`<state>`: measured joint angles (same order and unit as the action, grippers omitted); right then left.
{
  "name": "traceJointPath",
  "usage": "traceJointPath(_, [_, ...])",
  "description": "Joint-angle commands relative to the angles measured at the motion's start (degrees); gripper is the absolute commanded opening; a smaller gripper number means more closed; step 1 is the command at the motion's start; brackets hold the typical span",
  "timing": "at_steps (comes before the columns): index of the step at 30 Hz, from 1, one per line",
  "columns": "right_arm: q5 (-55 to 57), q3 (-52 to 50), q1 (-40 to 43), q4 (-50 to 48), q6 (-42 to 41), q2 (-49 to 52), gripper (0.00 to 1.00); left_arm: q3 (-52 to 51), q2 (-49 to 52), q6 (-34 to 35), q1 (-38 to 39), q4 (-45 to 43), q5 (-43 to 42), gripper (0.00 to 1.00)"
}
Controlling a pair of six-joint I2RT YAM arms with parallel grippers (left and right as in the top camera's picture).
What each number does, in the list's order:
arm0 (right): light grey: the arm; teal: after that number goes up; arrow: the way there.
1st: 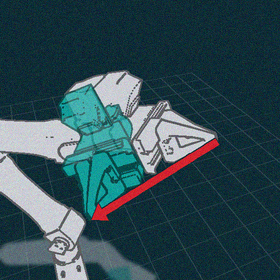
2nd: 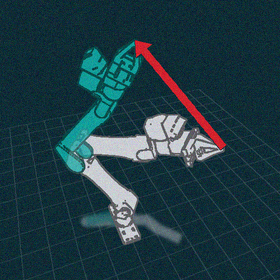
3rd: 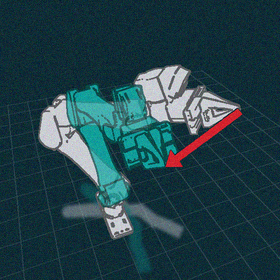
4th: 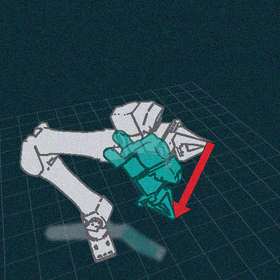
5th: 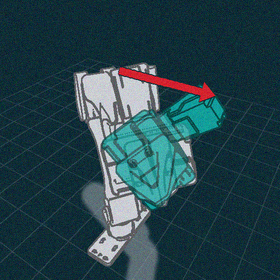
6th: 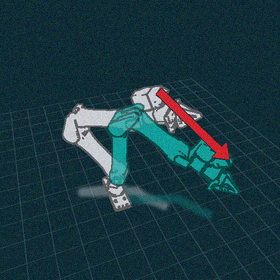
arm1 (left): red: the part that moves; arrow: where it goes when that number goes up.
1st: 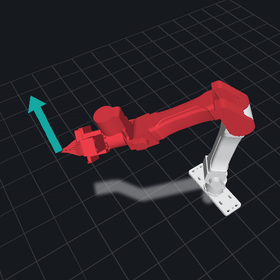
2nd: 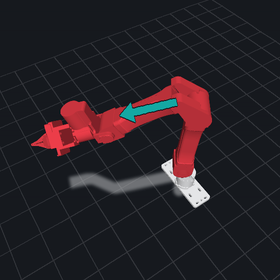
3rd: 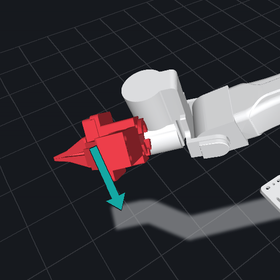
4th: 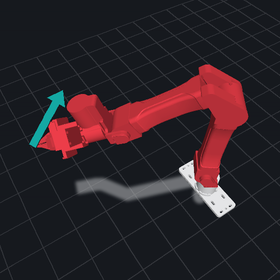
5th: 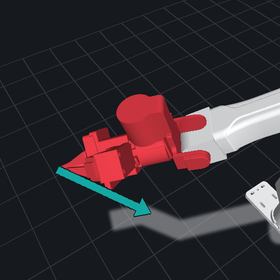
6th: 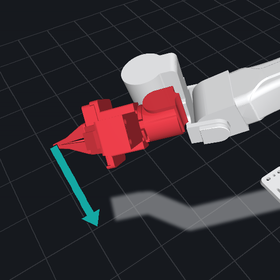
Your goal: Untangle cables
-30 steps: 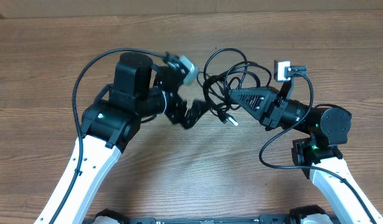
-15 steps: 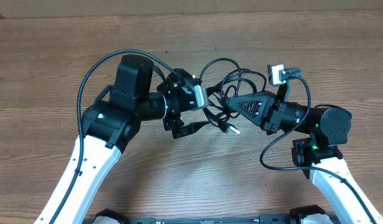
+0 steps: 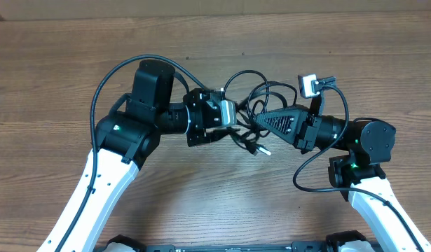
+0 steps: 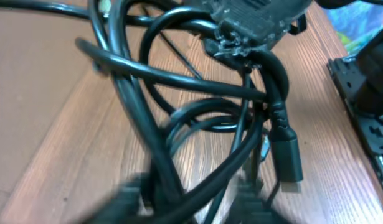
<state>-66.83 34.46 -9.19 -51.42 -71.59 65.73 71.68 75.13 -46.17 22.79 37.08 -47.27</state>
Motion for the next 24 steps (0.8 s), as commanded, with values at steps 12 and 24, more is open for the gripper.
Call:
traceJointPath(12, [-0.13,1.22,-0.07,7.63,1.57,-0.42,0.04,0.74,0.24,1.62,0.85,-0.02,3.93,0.04])
traceJointPath(24, [3.10,1.22,-0.07,7.89,1.60,4.92,0.07,0.74,0.24,10.64,0.85,3.43,17.68,0.04])
